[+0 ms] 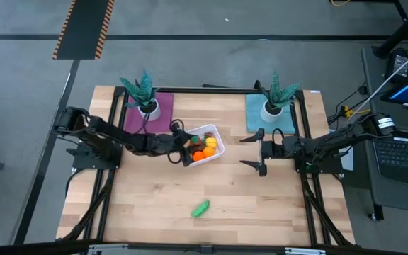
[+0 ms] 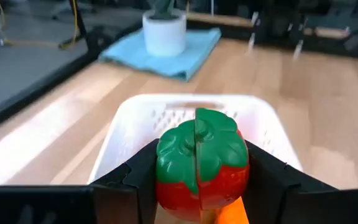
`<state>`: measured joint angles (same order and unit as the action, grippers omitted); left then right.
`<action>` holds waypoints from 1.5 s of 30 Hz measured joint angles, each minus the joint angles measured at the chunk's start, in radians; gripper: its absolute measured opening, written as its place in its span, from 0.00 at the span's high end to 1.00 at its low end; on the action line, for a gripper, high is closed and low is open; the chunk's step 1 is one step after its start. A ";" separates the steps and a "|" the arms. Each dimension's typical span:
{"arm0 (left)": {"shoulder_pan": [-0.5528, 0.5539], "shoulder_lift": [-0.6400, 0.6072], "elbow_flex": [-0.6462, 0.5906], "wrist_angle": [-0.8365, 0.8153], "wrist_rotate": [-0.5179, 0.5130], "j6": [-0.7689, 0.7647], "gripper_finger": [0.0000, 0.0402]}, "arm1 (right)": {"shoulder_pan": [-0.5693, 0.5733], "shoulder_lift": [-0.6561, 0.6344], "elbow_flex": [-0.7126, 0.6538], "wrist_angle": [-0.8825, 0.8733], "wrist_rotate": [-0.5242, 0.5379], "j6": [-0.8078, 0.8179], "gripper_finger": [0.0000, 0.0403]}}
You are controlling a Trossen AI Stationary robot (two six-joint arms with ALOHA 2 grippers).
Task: Pick and placing Produce into tupperware
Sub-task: Put the red strawberry into the white bin
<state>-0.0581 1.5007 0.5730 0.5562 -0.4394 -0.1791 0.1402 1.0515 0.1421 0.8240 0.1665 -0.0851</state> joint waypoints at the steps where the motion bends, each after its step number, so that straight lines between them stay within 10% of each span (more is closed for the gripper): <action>1: 0.007 -0.006 0.000 -0.026 0.015 -0.004 0.59 | 0.000 0.000 0.000 -0.001 0.000 0.000 0.03; 18: 0.082 -0.105 0.297 -0.879 0.139 -0.063 0.59 | -0.044 0.000 -0.001 -0.042 -0.001 -0.025 0.03; 45: 0.118 -0.080 0.329 -0.993 0.189 -0.073 0.59 | -0.098 0.000 -0.001 -0.018 0.000 -0.033 0.03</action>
<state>0.0597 1.4207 0.9016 -0.4370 -0.2509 -0.2523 0.0422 1.0512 0.1412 0.8059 0.1661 -0.1178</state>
